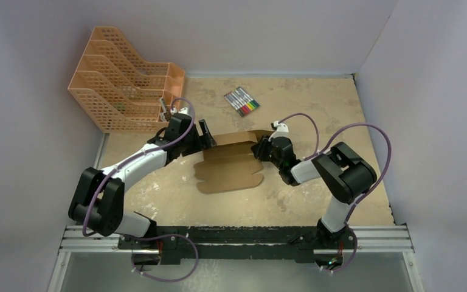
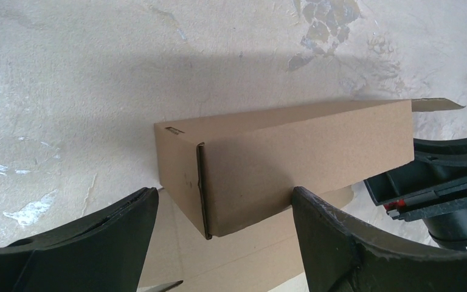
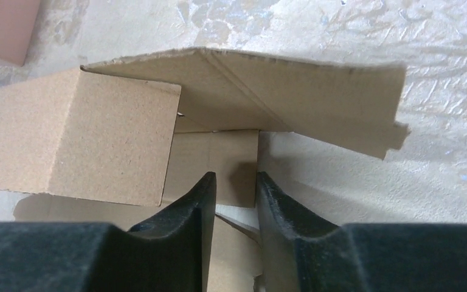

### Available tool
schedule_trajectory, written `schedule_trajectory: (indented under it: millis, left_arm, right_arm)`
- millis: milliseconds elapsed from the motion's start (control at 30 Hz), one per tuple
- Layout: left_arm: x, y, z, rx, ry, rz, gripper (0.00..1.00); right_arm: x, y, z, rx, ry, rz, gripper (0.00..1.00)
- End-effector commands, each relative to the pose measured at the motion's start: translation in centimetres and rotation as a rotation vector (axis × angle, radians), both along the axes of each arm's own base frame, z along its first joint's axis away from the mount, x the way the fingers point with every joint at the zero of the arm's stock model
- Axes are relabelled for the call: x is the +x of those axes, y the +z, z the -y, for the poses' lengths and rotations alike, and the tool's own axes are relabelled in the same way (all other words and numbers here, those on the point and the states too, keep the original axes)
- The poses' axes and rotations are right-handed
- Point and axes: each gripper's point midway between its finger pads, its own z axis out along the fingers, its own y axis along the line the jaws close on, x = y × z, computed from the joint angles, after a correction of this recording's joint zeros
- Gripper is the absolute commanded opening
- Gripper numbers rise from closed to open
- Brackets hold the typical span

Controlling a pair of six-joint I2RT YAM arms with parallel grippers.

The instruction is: Fold the paper box

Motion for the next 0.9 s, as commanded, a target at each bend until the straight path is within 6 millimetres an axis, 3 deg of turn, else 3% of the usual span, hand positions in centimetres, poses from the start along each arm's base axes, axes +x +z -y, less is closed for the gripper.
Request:
schedule_trajectory:
  millis: [0, 200, 367, 600, 867]
  left_arm:
    - [1.0, 1.8, 1.1, -0.059, -0.024, 0.038, 0.80]
    - [0.7, 2.2, 1.5, -0.090, -0.027, 0.032, 0.80]
    - [0.5, 2.4, 2.1, -0.131, -0.029, 0.021, 0.80]
    - [0.5, 2.6, 2.5, -0.160, -0.031, 0.016, 0.79]
    - [0.3, 2.0, 1.4, -0.095, -0.014, 0.016, 0.79]
  right_arm:
    - [1.5, 4.4, -2.3, 0.071, 0.080, 0.147, 0.30]
    - [1.3, 6.9, -2.8, 0.024, 0.155, 0.247, 0.19]
    - [0.8, 7.2, -4.1, -0.011, 0.264, 0.292, 0.18]
    - [-0.3, 5.9, -6.4, -0.103, 0.352, 0.323, 0.23]
    - [-1.2, 6.6, -5.1, -0.173, 0.360, 0.339, 0.34]
